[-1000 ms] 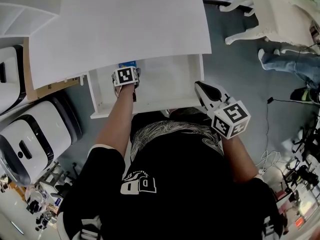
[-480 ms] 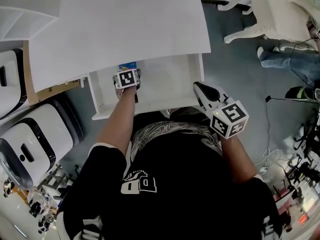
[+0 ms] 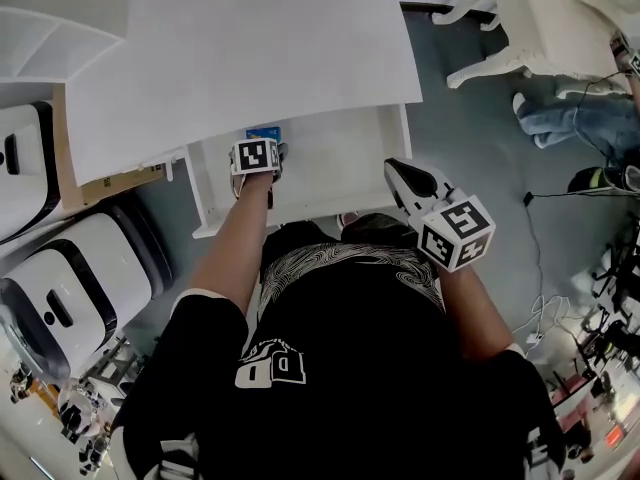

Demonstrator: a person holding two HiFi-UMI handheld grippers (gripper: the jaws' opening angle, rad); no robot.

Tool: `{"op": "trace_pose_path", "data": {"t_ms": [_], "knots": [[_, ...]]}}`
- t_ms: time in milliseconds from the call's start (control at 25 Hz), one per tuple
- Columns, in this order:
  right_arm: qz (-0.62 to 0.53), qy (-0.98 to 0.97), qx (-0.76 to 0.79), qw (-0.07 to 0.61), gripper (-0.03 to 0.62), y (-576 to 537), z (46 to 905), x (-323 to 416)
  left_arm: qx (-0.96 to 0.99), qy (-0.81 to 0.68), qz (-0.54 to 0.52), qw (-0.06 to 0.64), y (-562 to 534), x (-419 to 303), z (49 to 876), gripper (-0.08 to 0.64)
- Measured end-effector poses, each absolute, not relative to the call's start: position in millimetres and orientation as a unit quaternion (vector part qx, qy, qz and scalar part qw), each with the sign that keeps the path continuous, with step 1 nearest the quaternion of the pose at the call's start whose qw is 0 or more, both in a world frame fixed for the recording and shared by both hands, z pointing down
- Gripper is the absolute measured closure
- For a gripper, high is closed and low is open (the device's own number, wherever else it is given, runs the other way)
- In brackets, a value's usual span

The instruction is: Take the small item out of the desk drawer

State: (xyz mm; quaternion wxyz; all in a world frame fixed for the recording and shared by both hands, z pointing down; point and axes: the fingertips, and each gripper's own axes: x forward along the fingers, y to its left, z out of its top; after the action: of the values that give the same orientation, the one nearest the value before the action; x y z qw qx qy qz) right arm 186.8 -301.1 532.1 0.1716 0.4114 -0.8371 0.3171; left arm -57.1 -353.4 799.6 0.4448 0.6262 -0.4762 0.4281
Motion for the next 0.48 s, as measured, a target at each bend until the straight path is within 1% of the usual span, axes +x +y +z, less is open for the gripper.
{"op": "trace_pose_path", "data": {"t_ms": [480], "knots": [[0.278, -0.852, 0.419, 0.145, 0.583, -294.0, 498.8, 146.4, 0.680, -0.434, 0.404, 0.431, -334.6, -71.0, 744.0, 0.135]]}}
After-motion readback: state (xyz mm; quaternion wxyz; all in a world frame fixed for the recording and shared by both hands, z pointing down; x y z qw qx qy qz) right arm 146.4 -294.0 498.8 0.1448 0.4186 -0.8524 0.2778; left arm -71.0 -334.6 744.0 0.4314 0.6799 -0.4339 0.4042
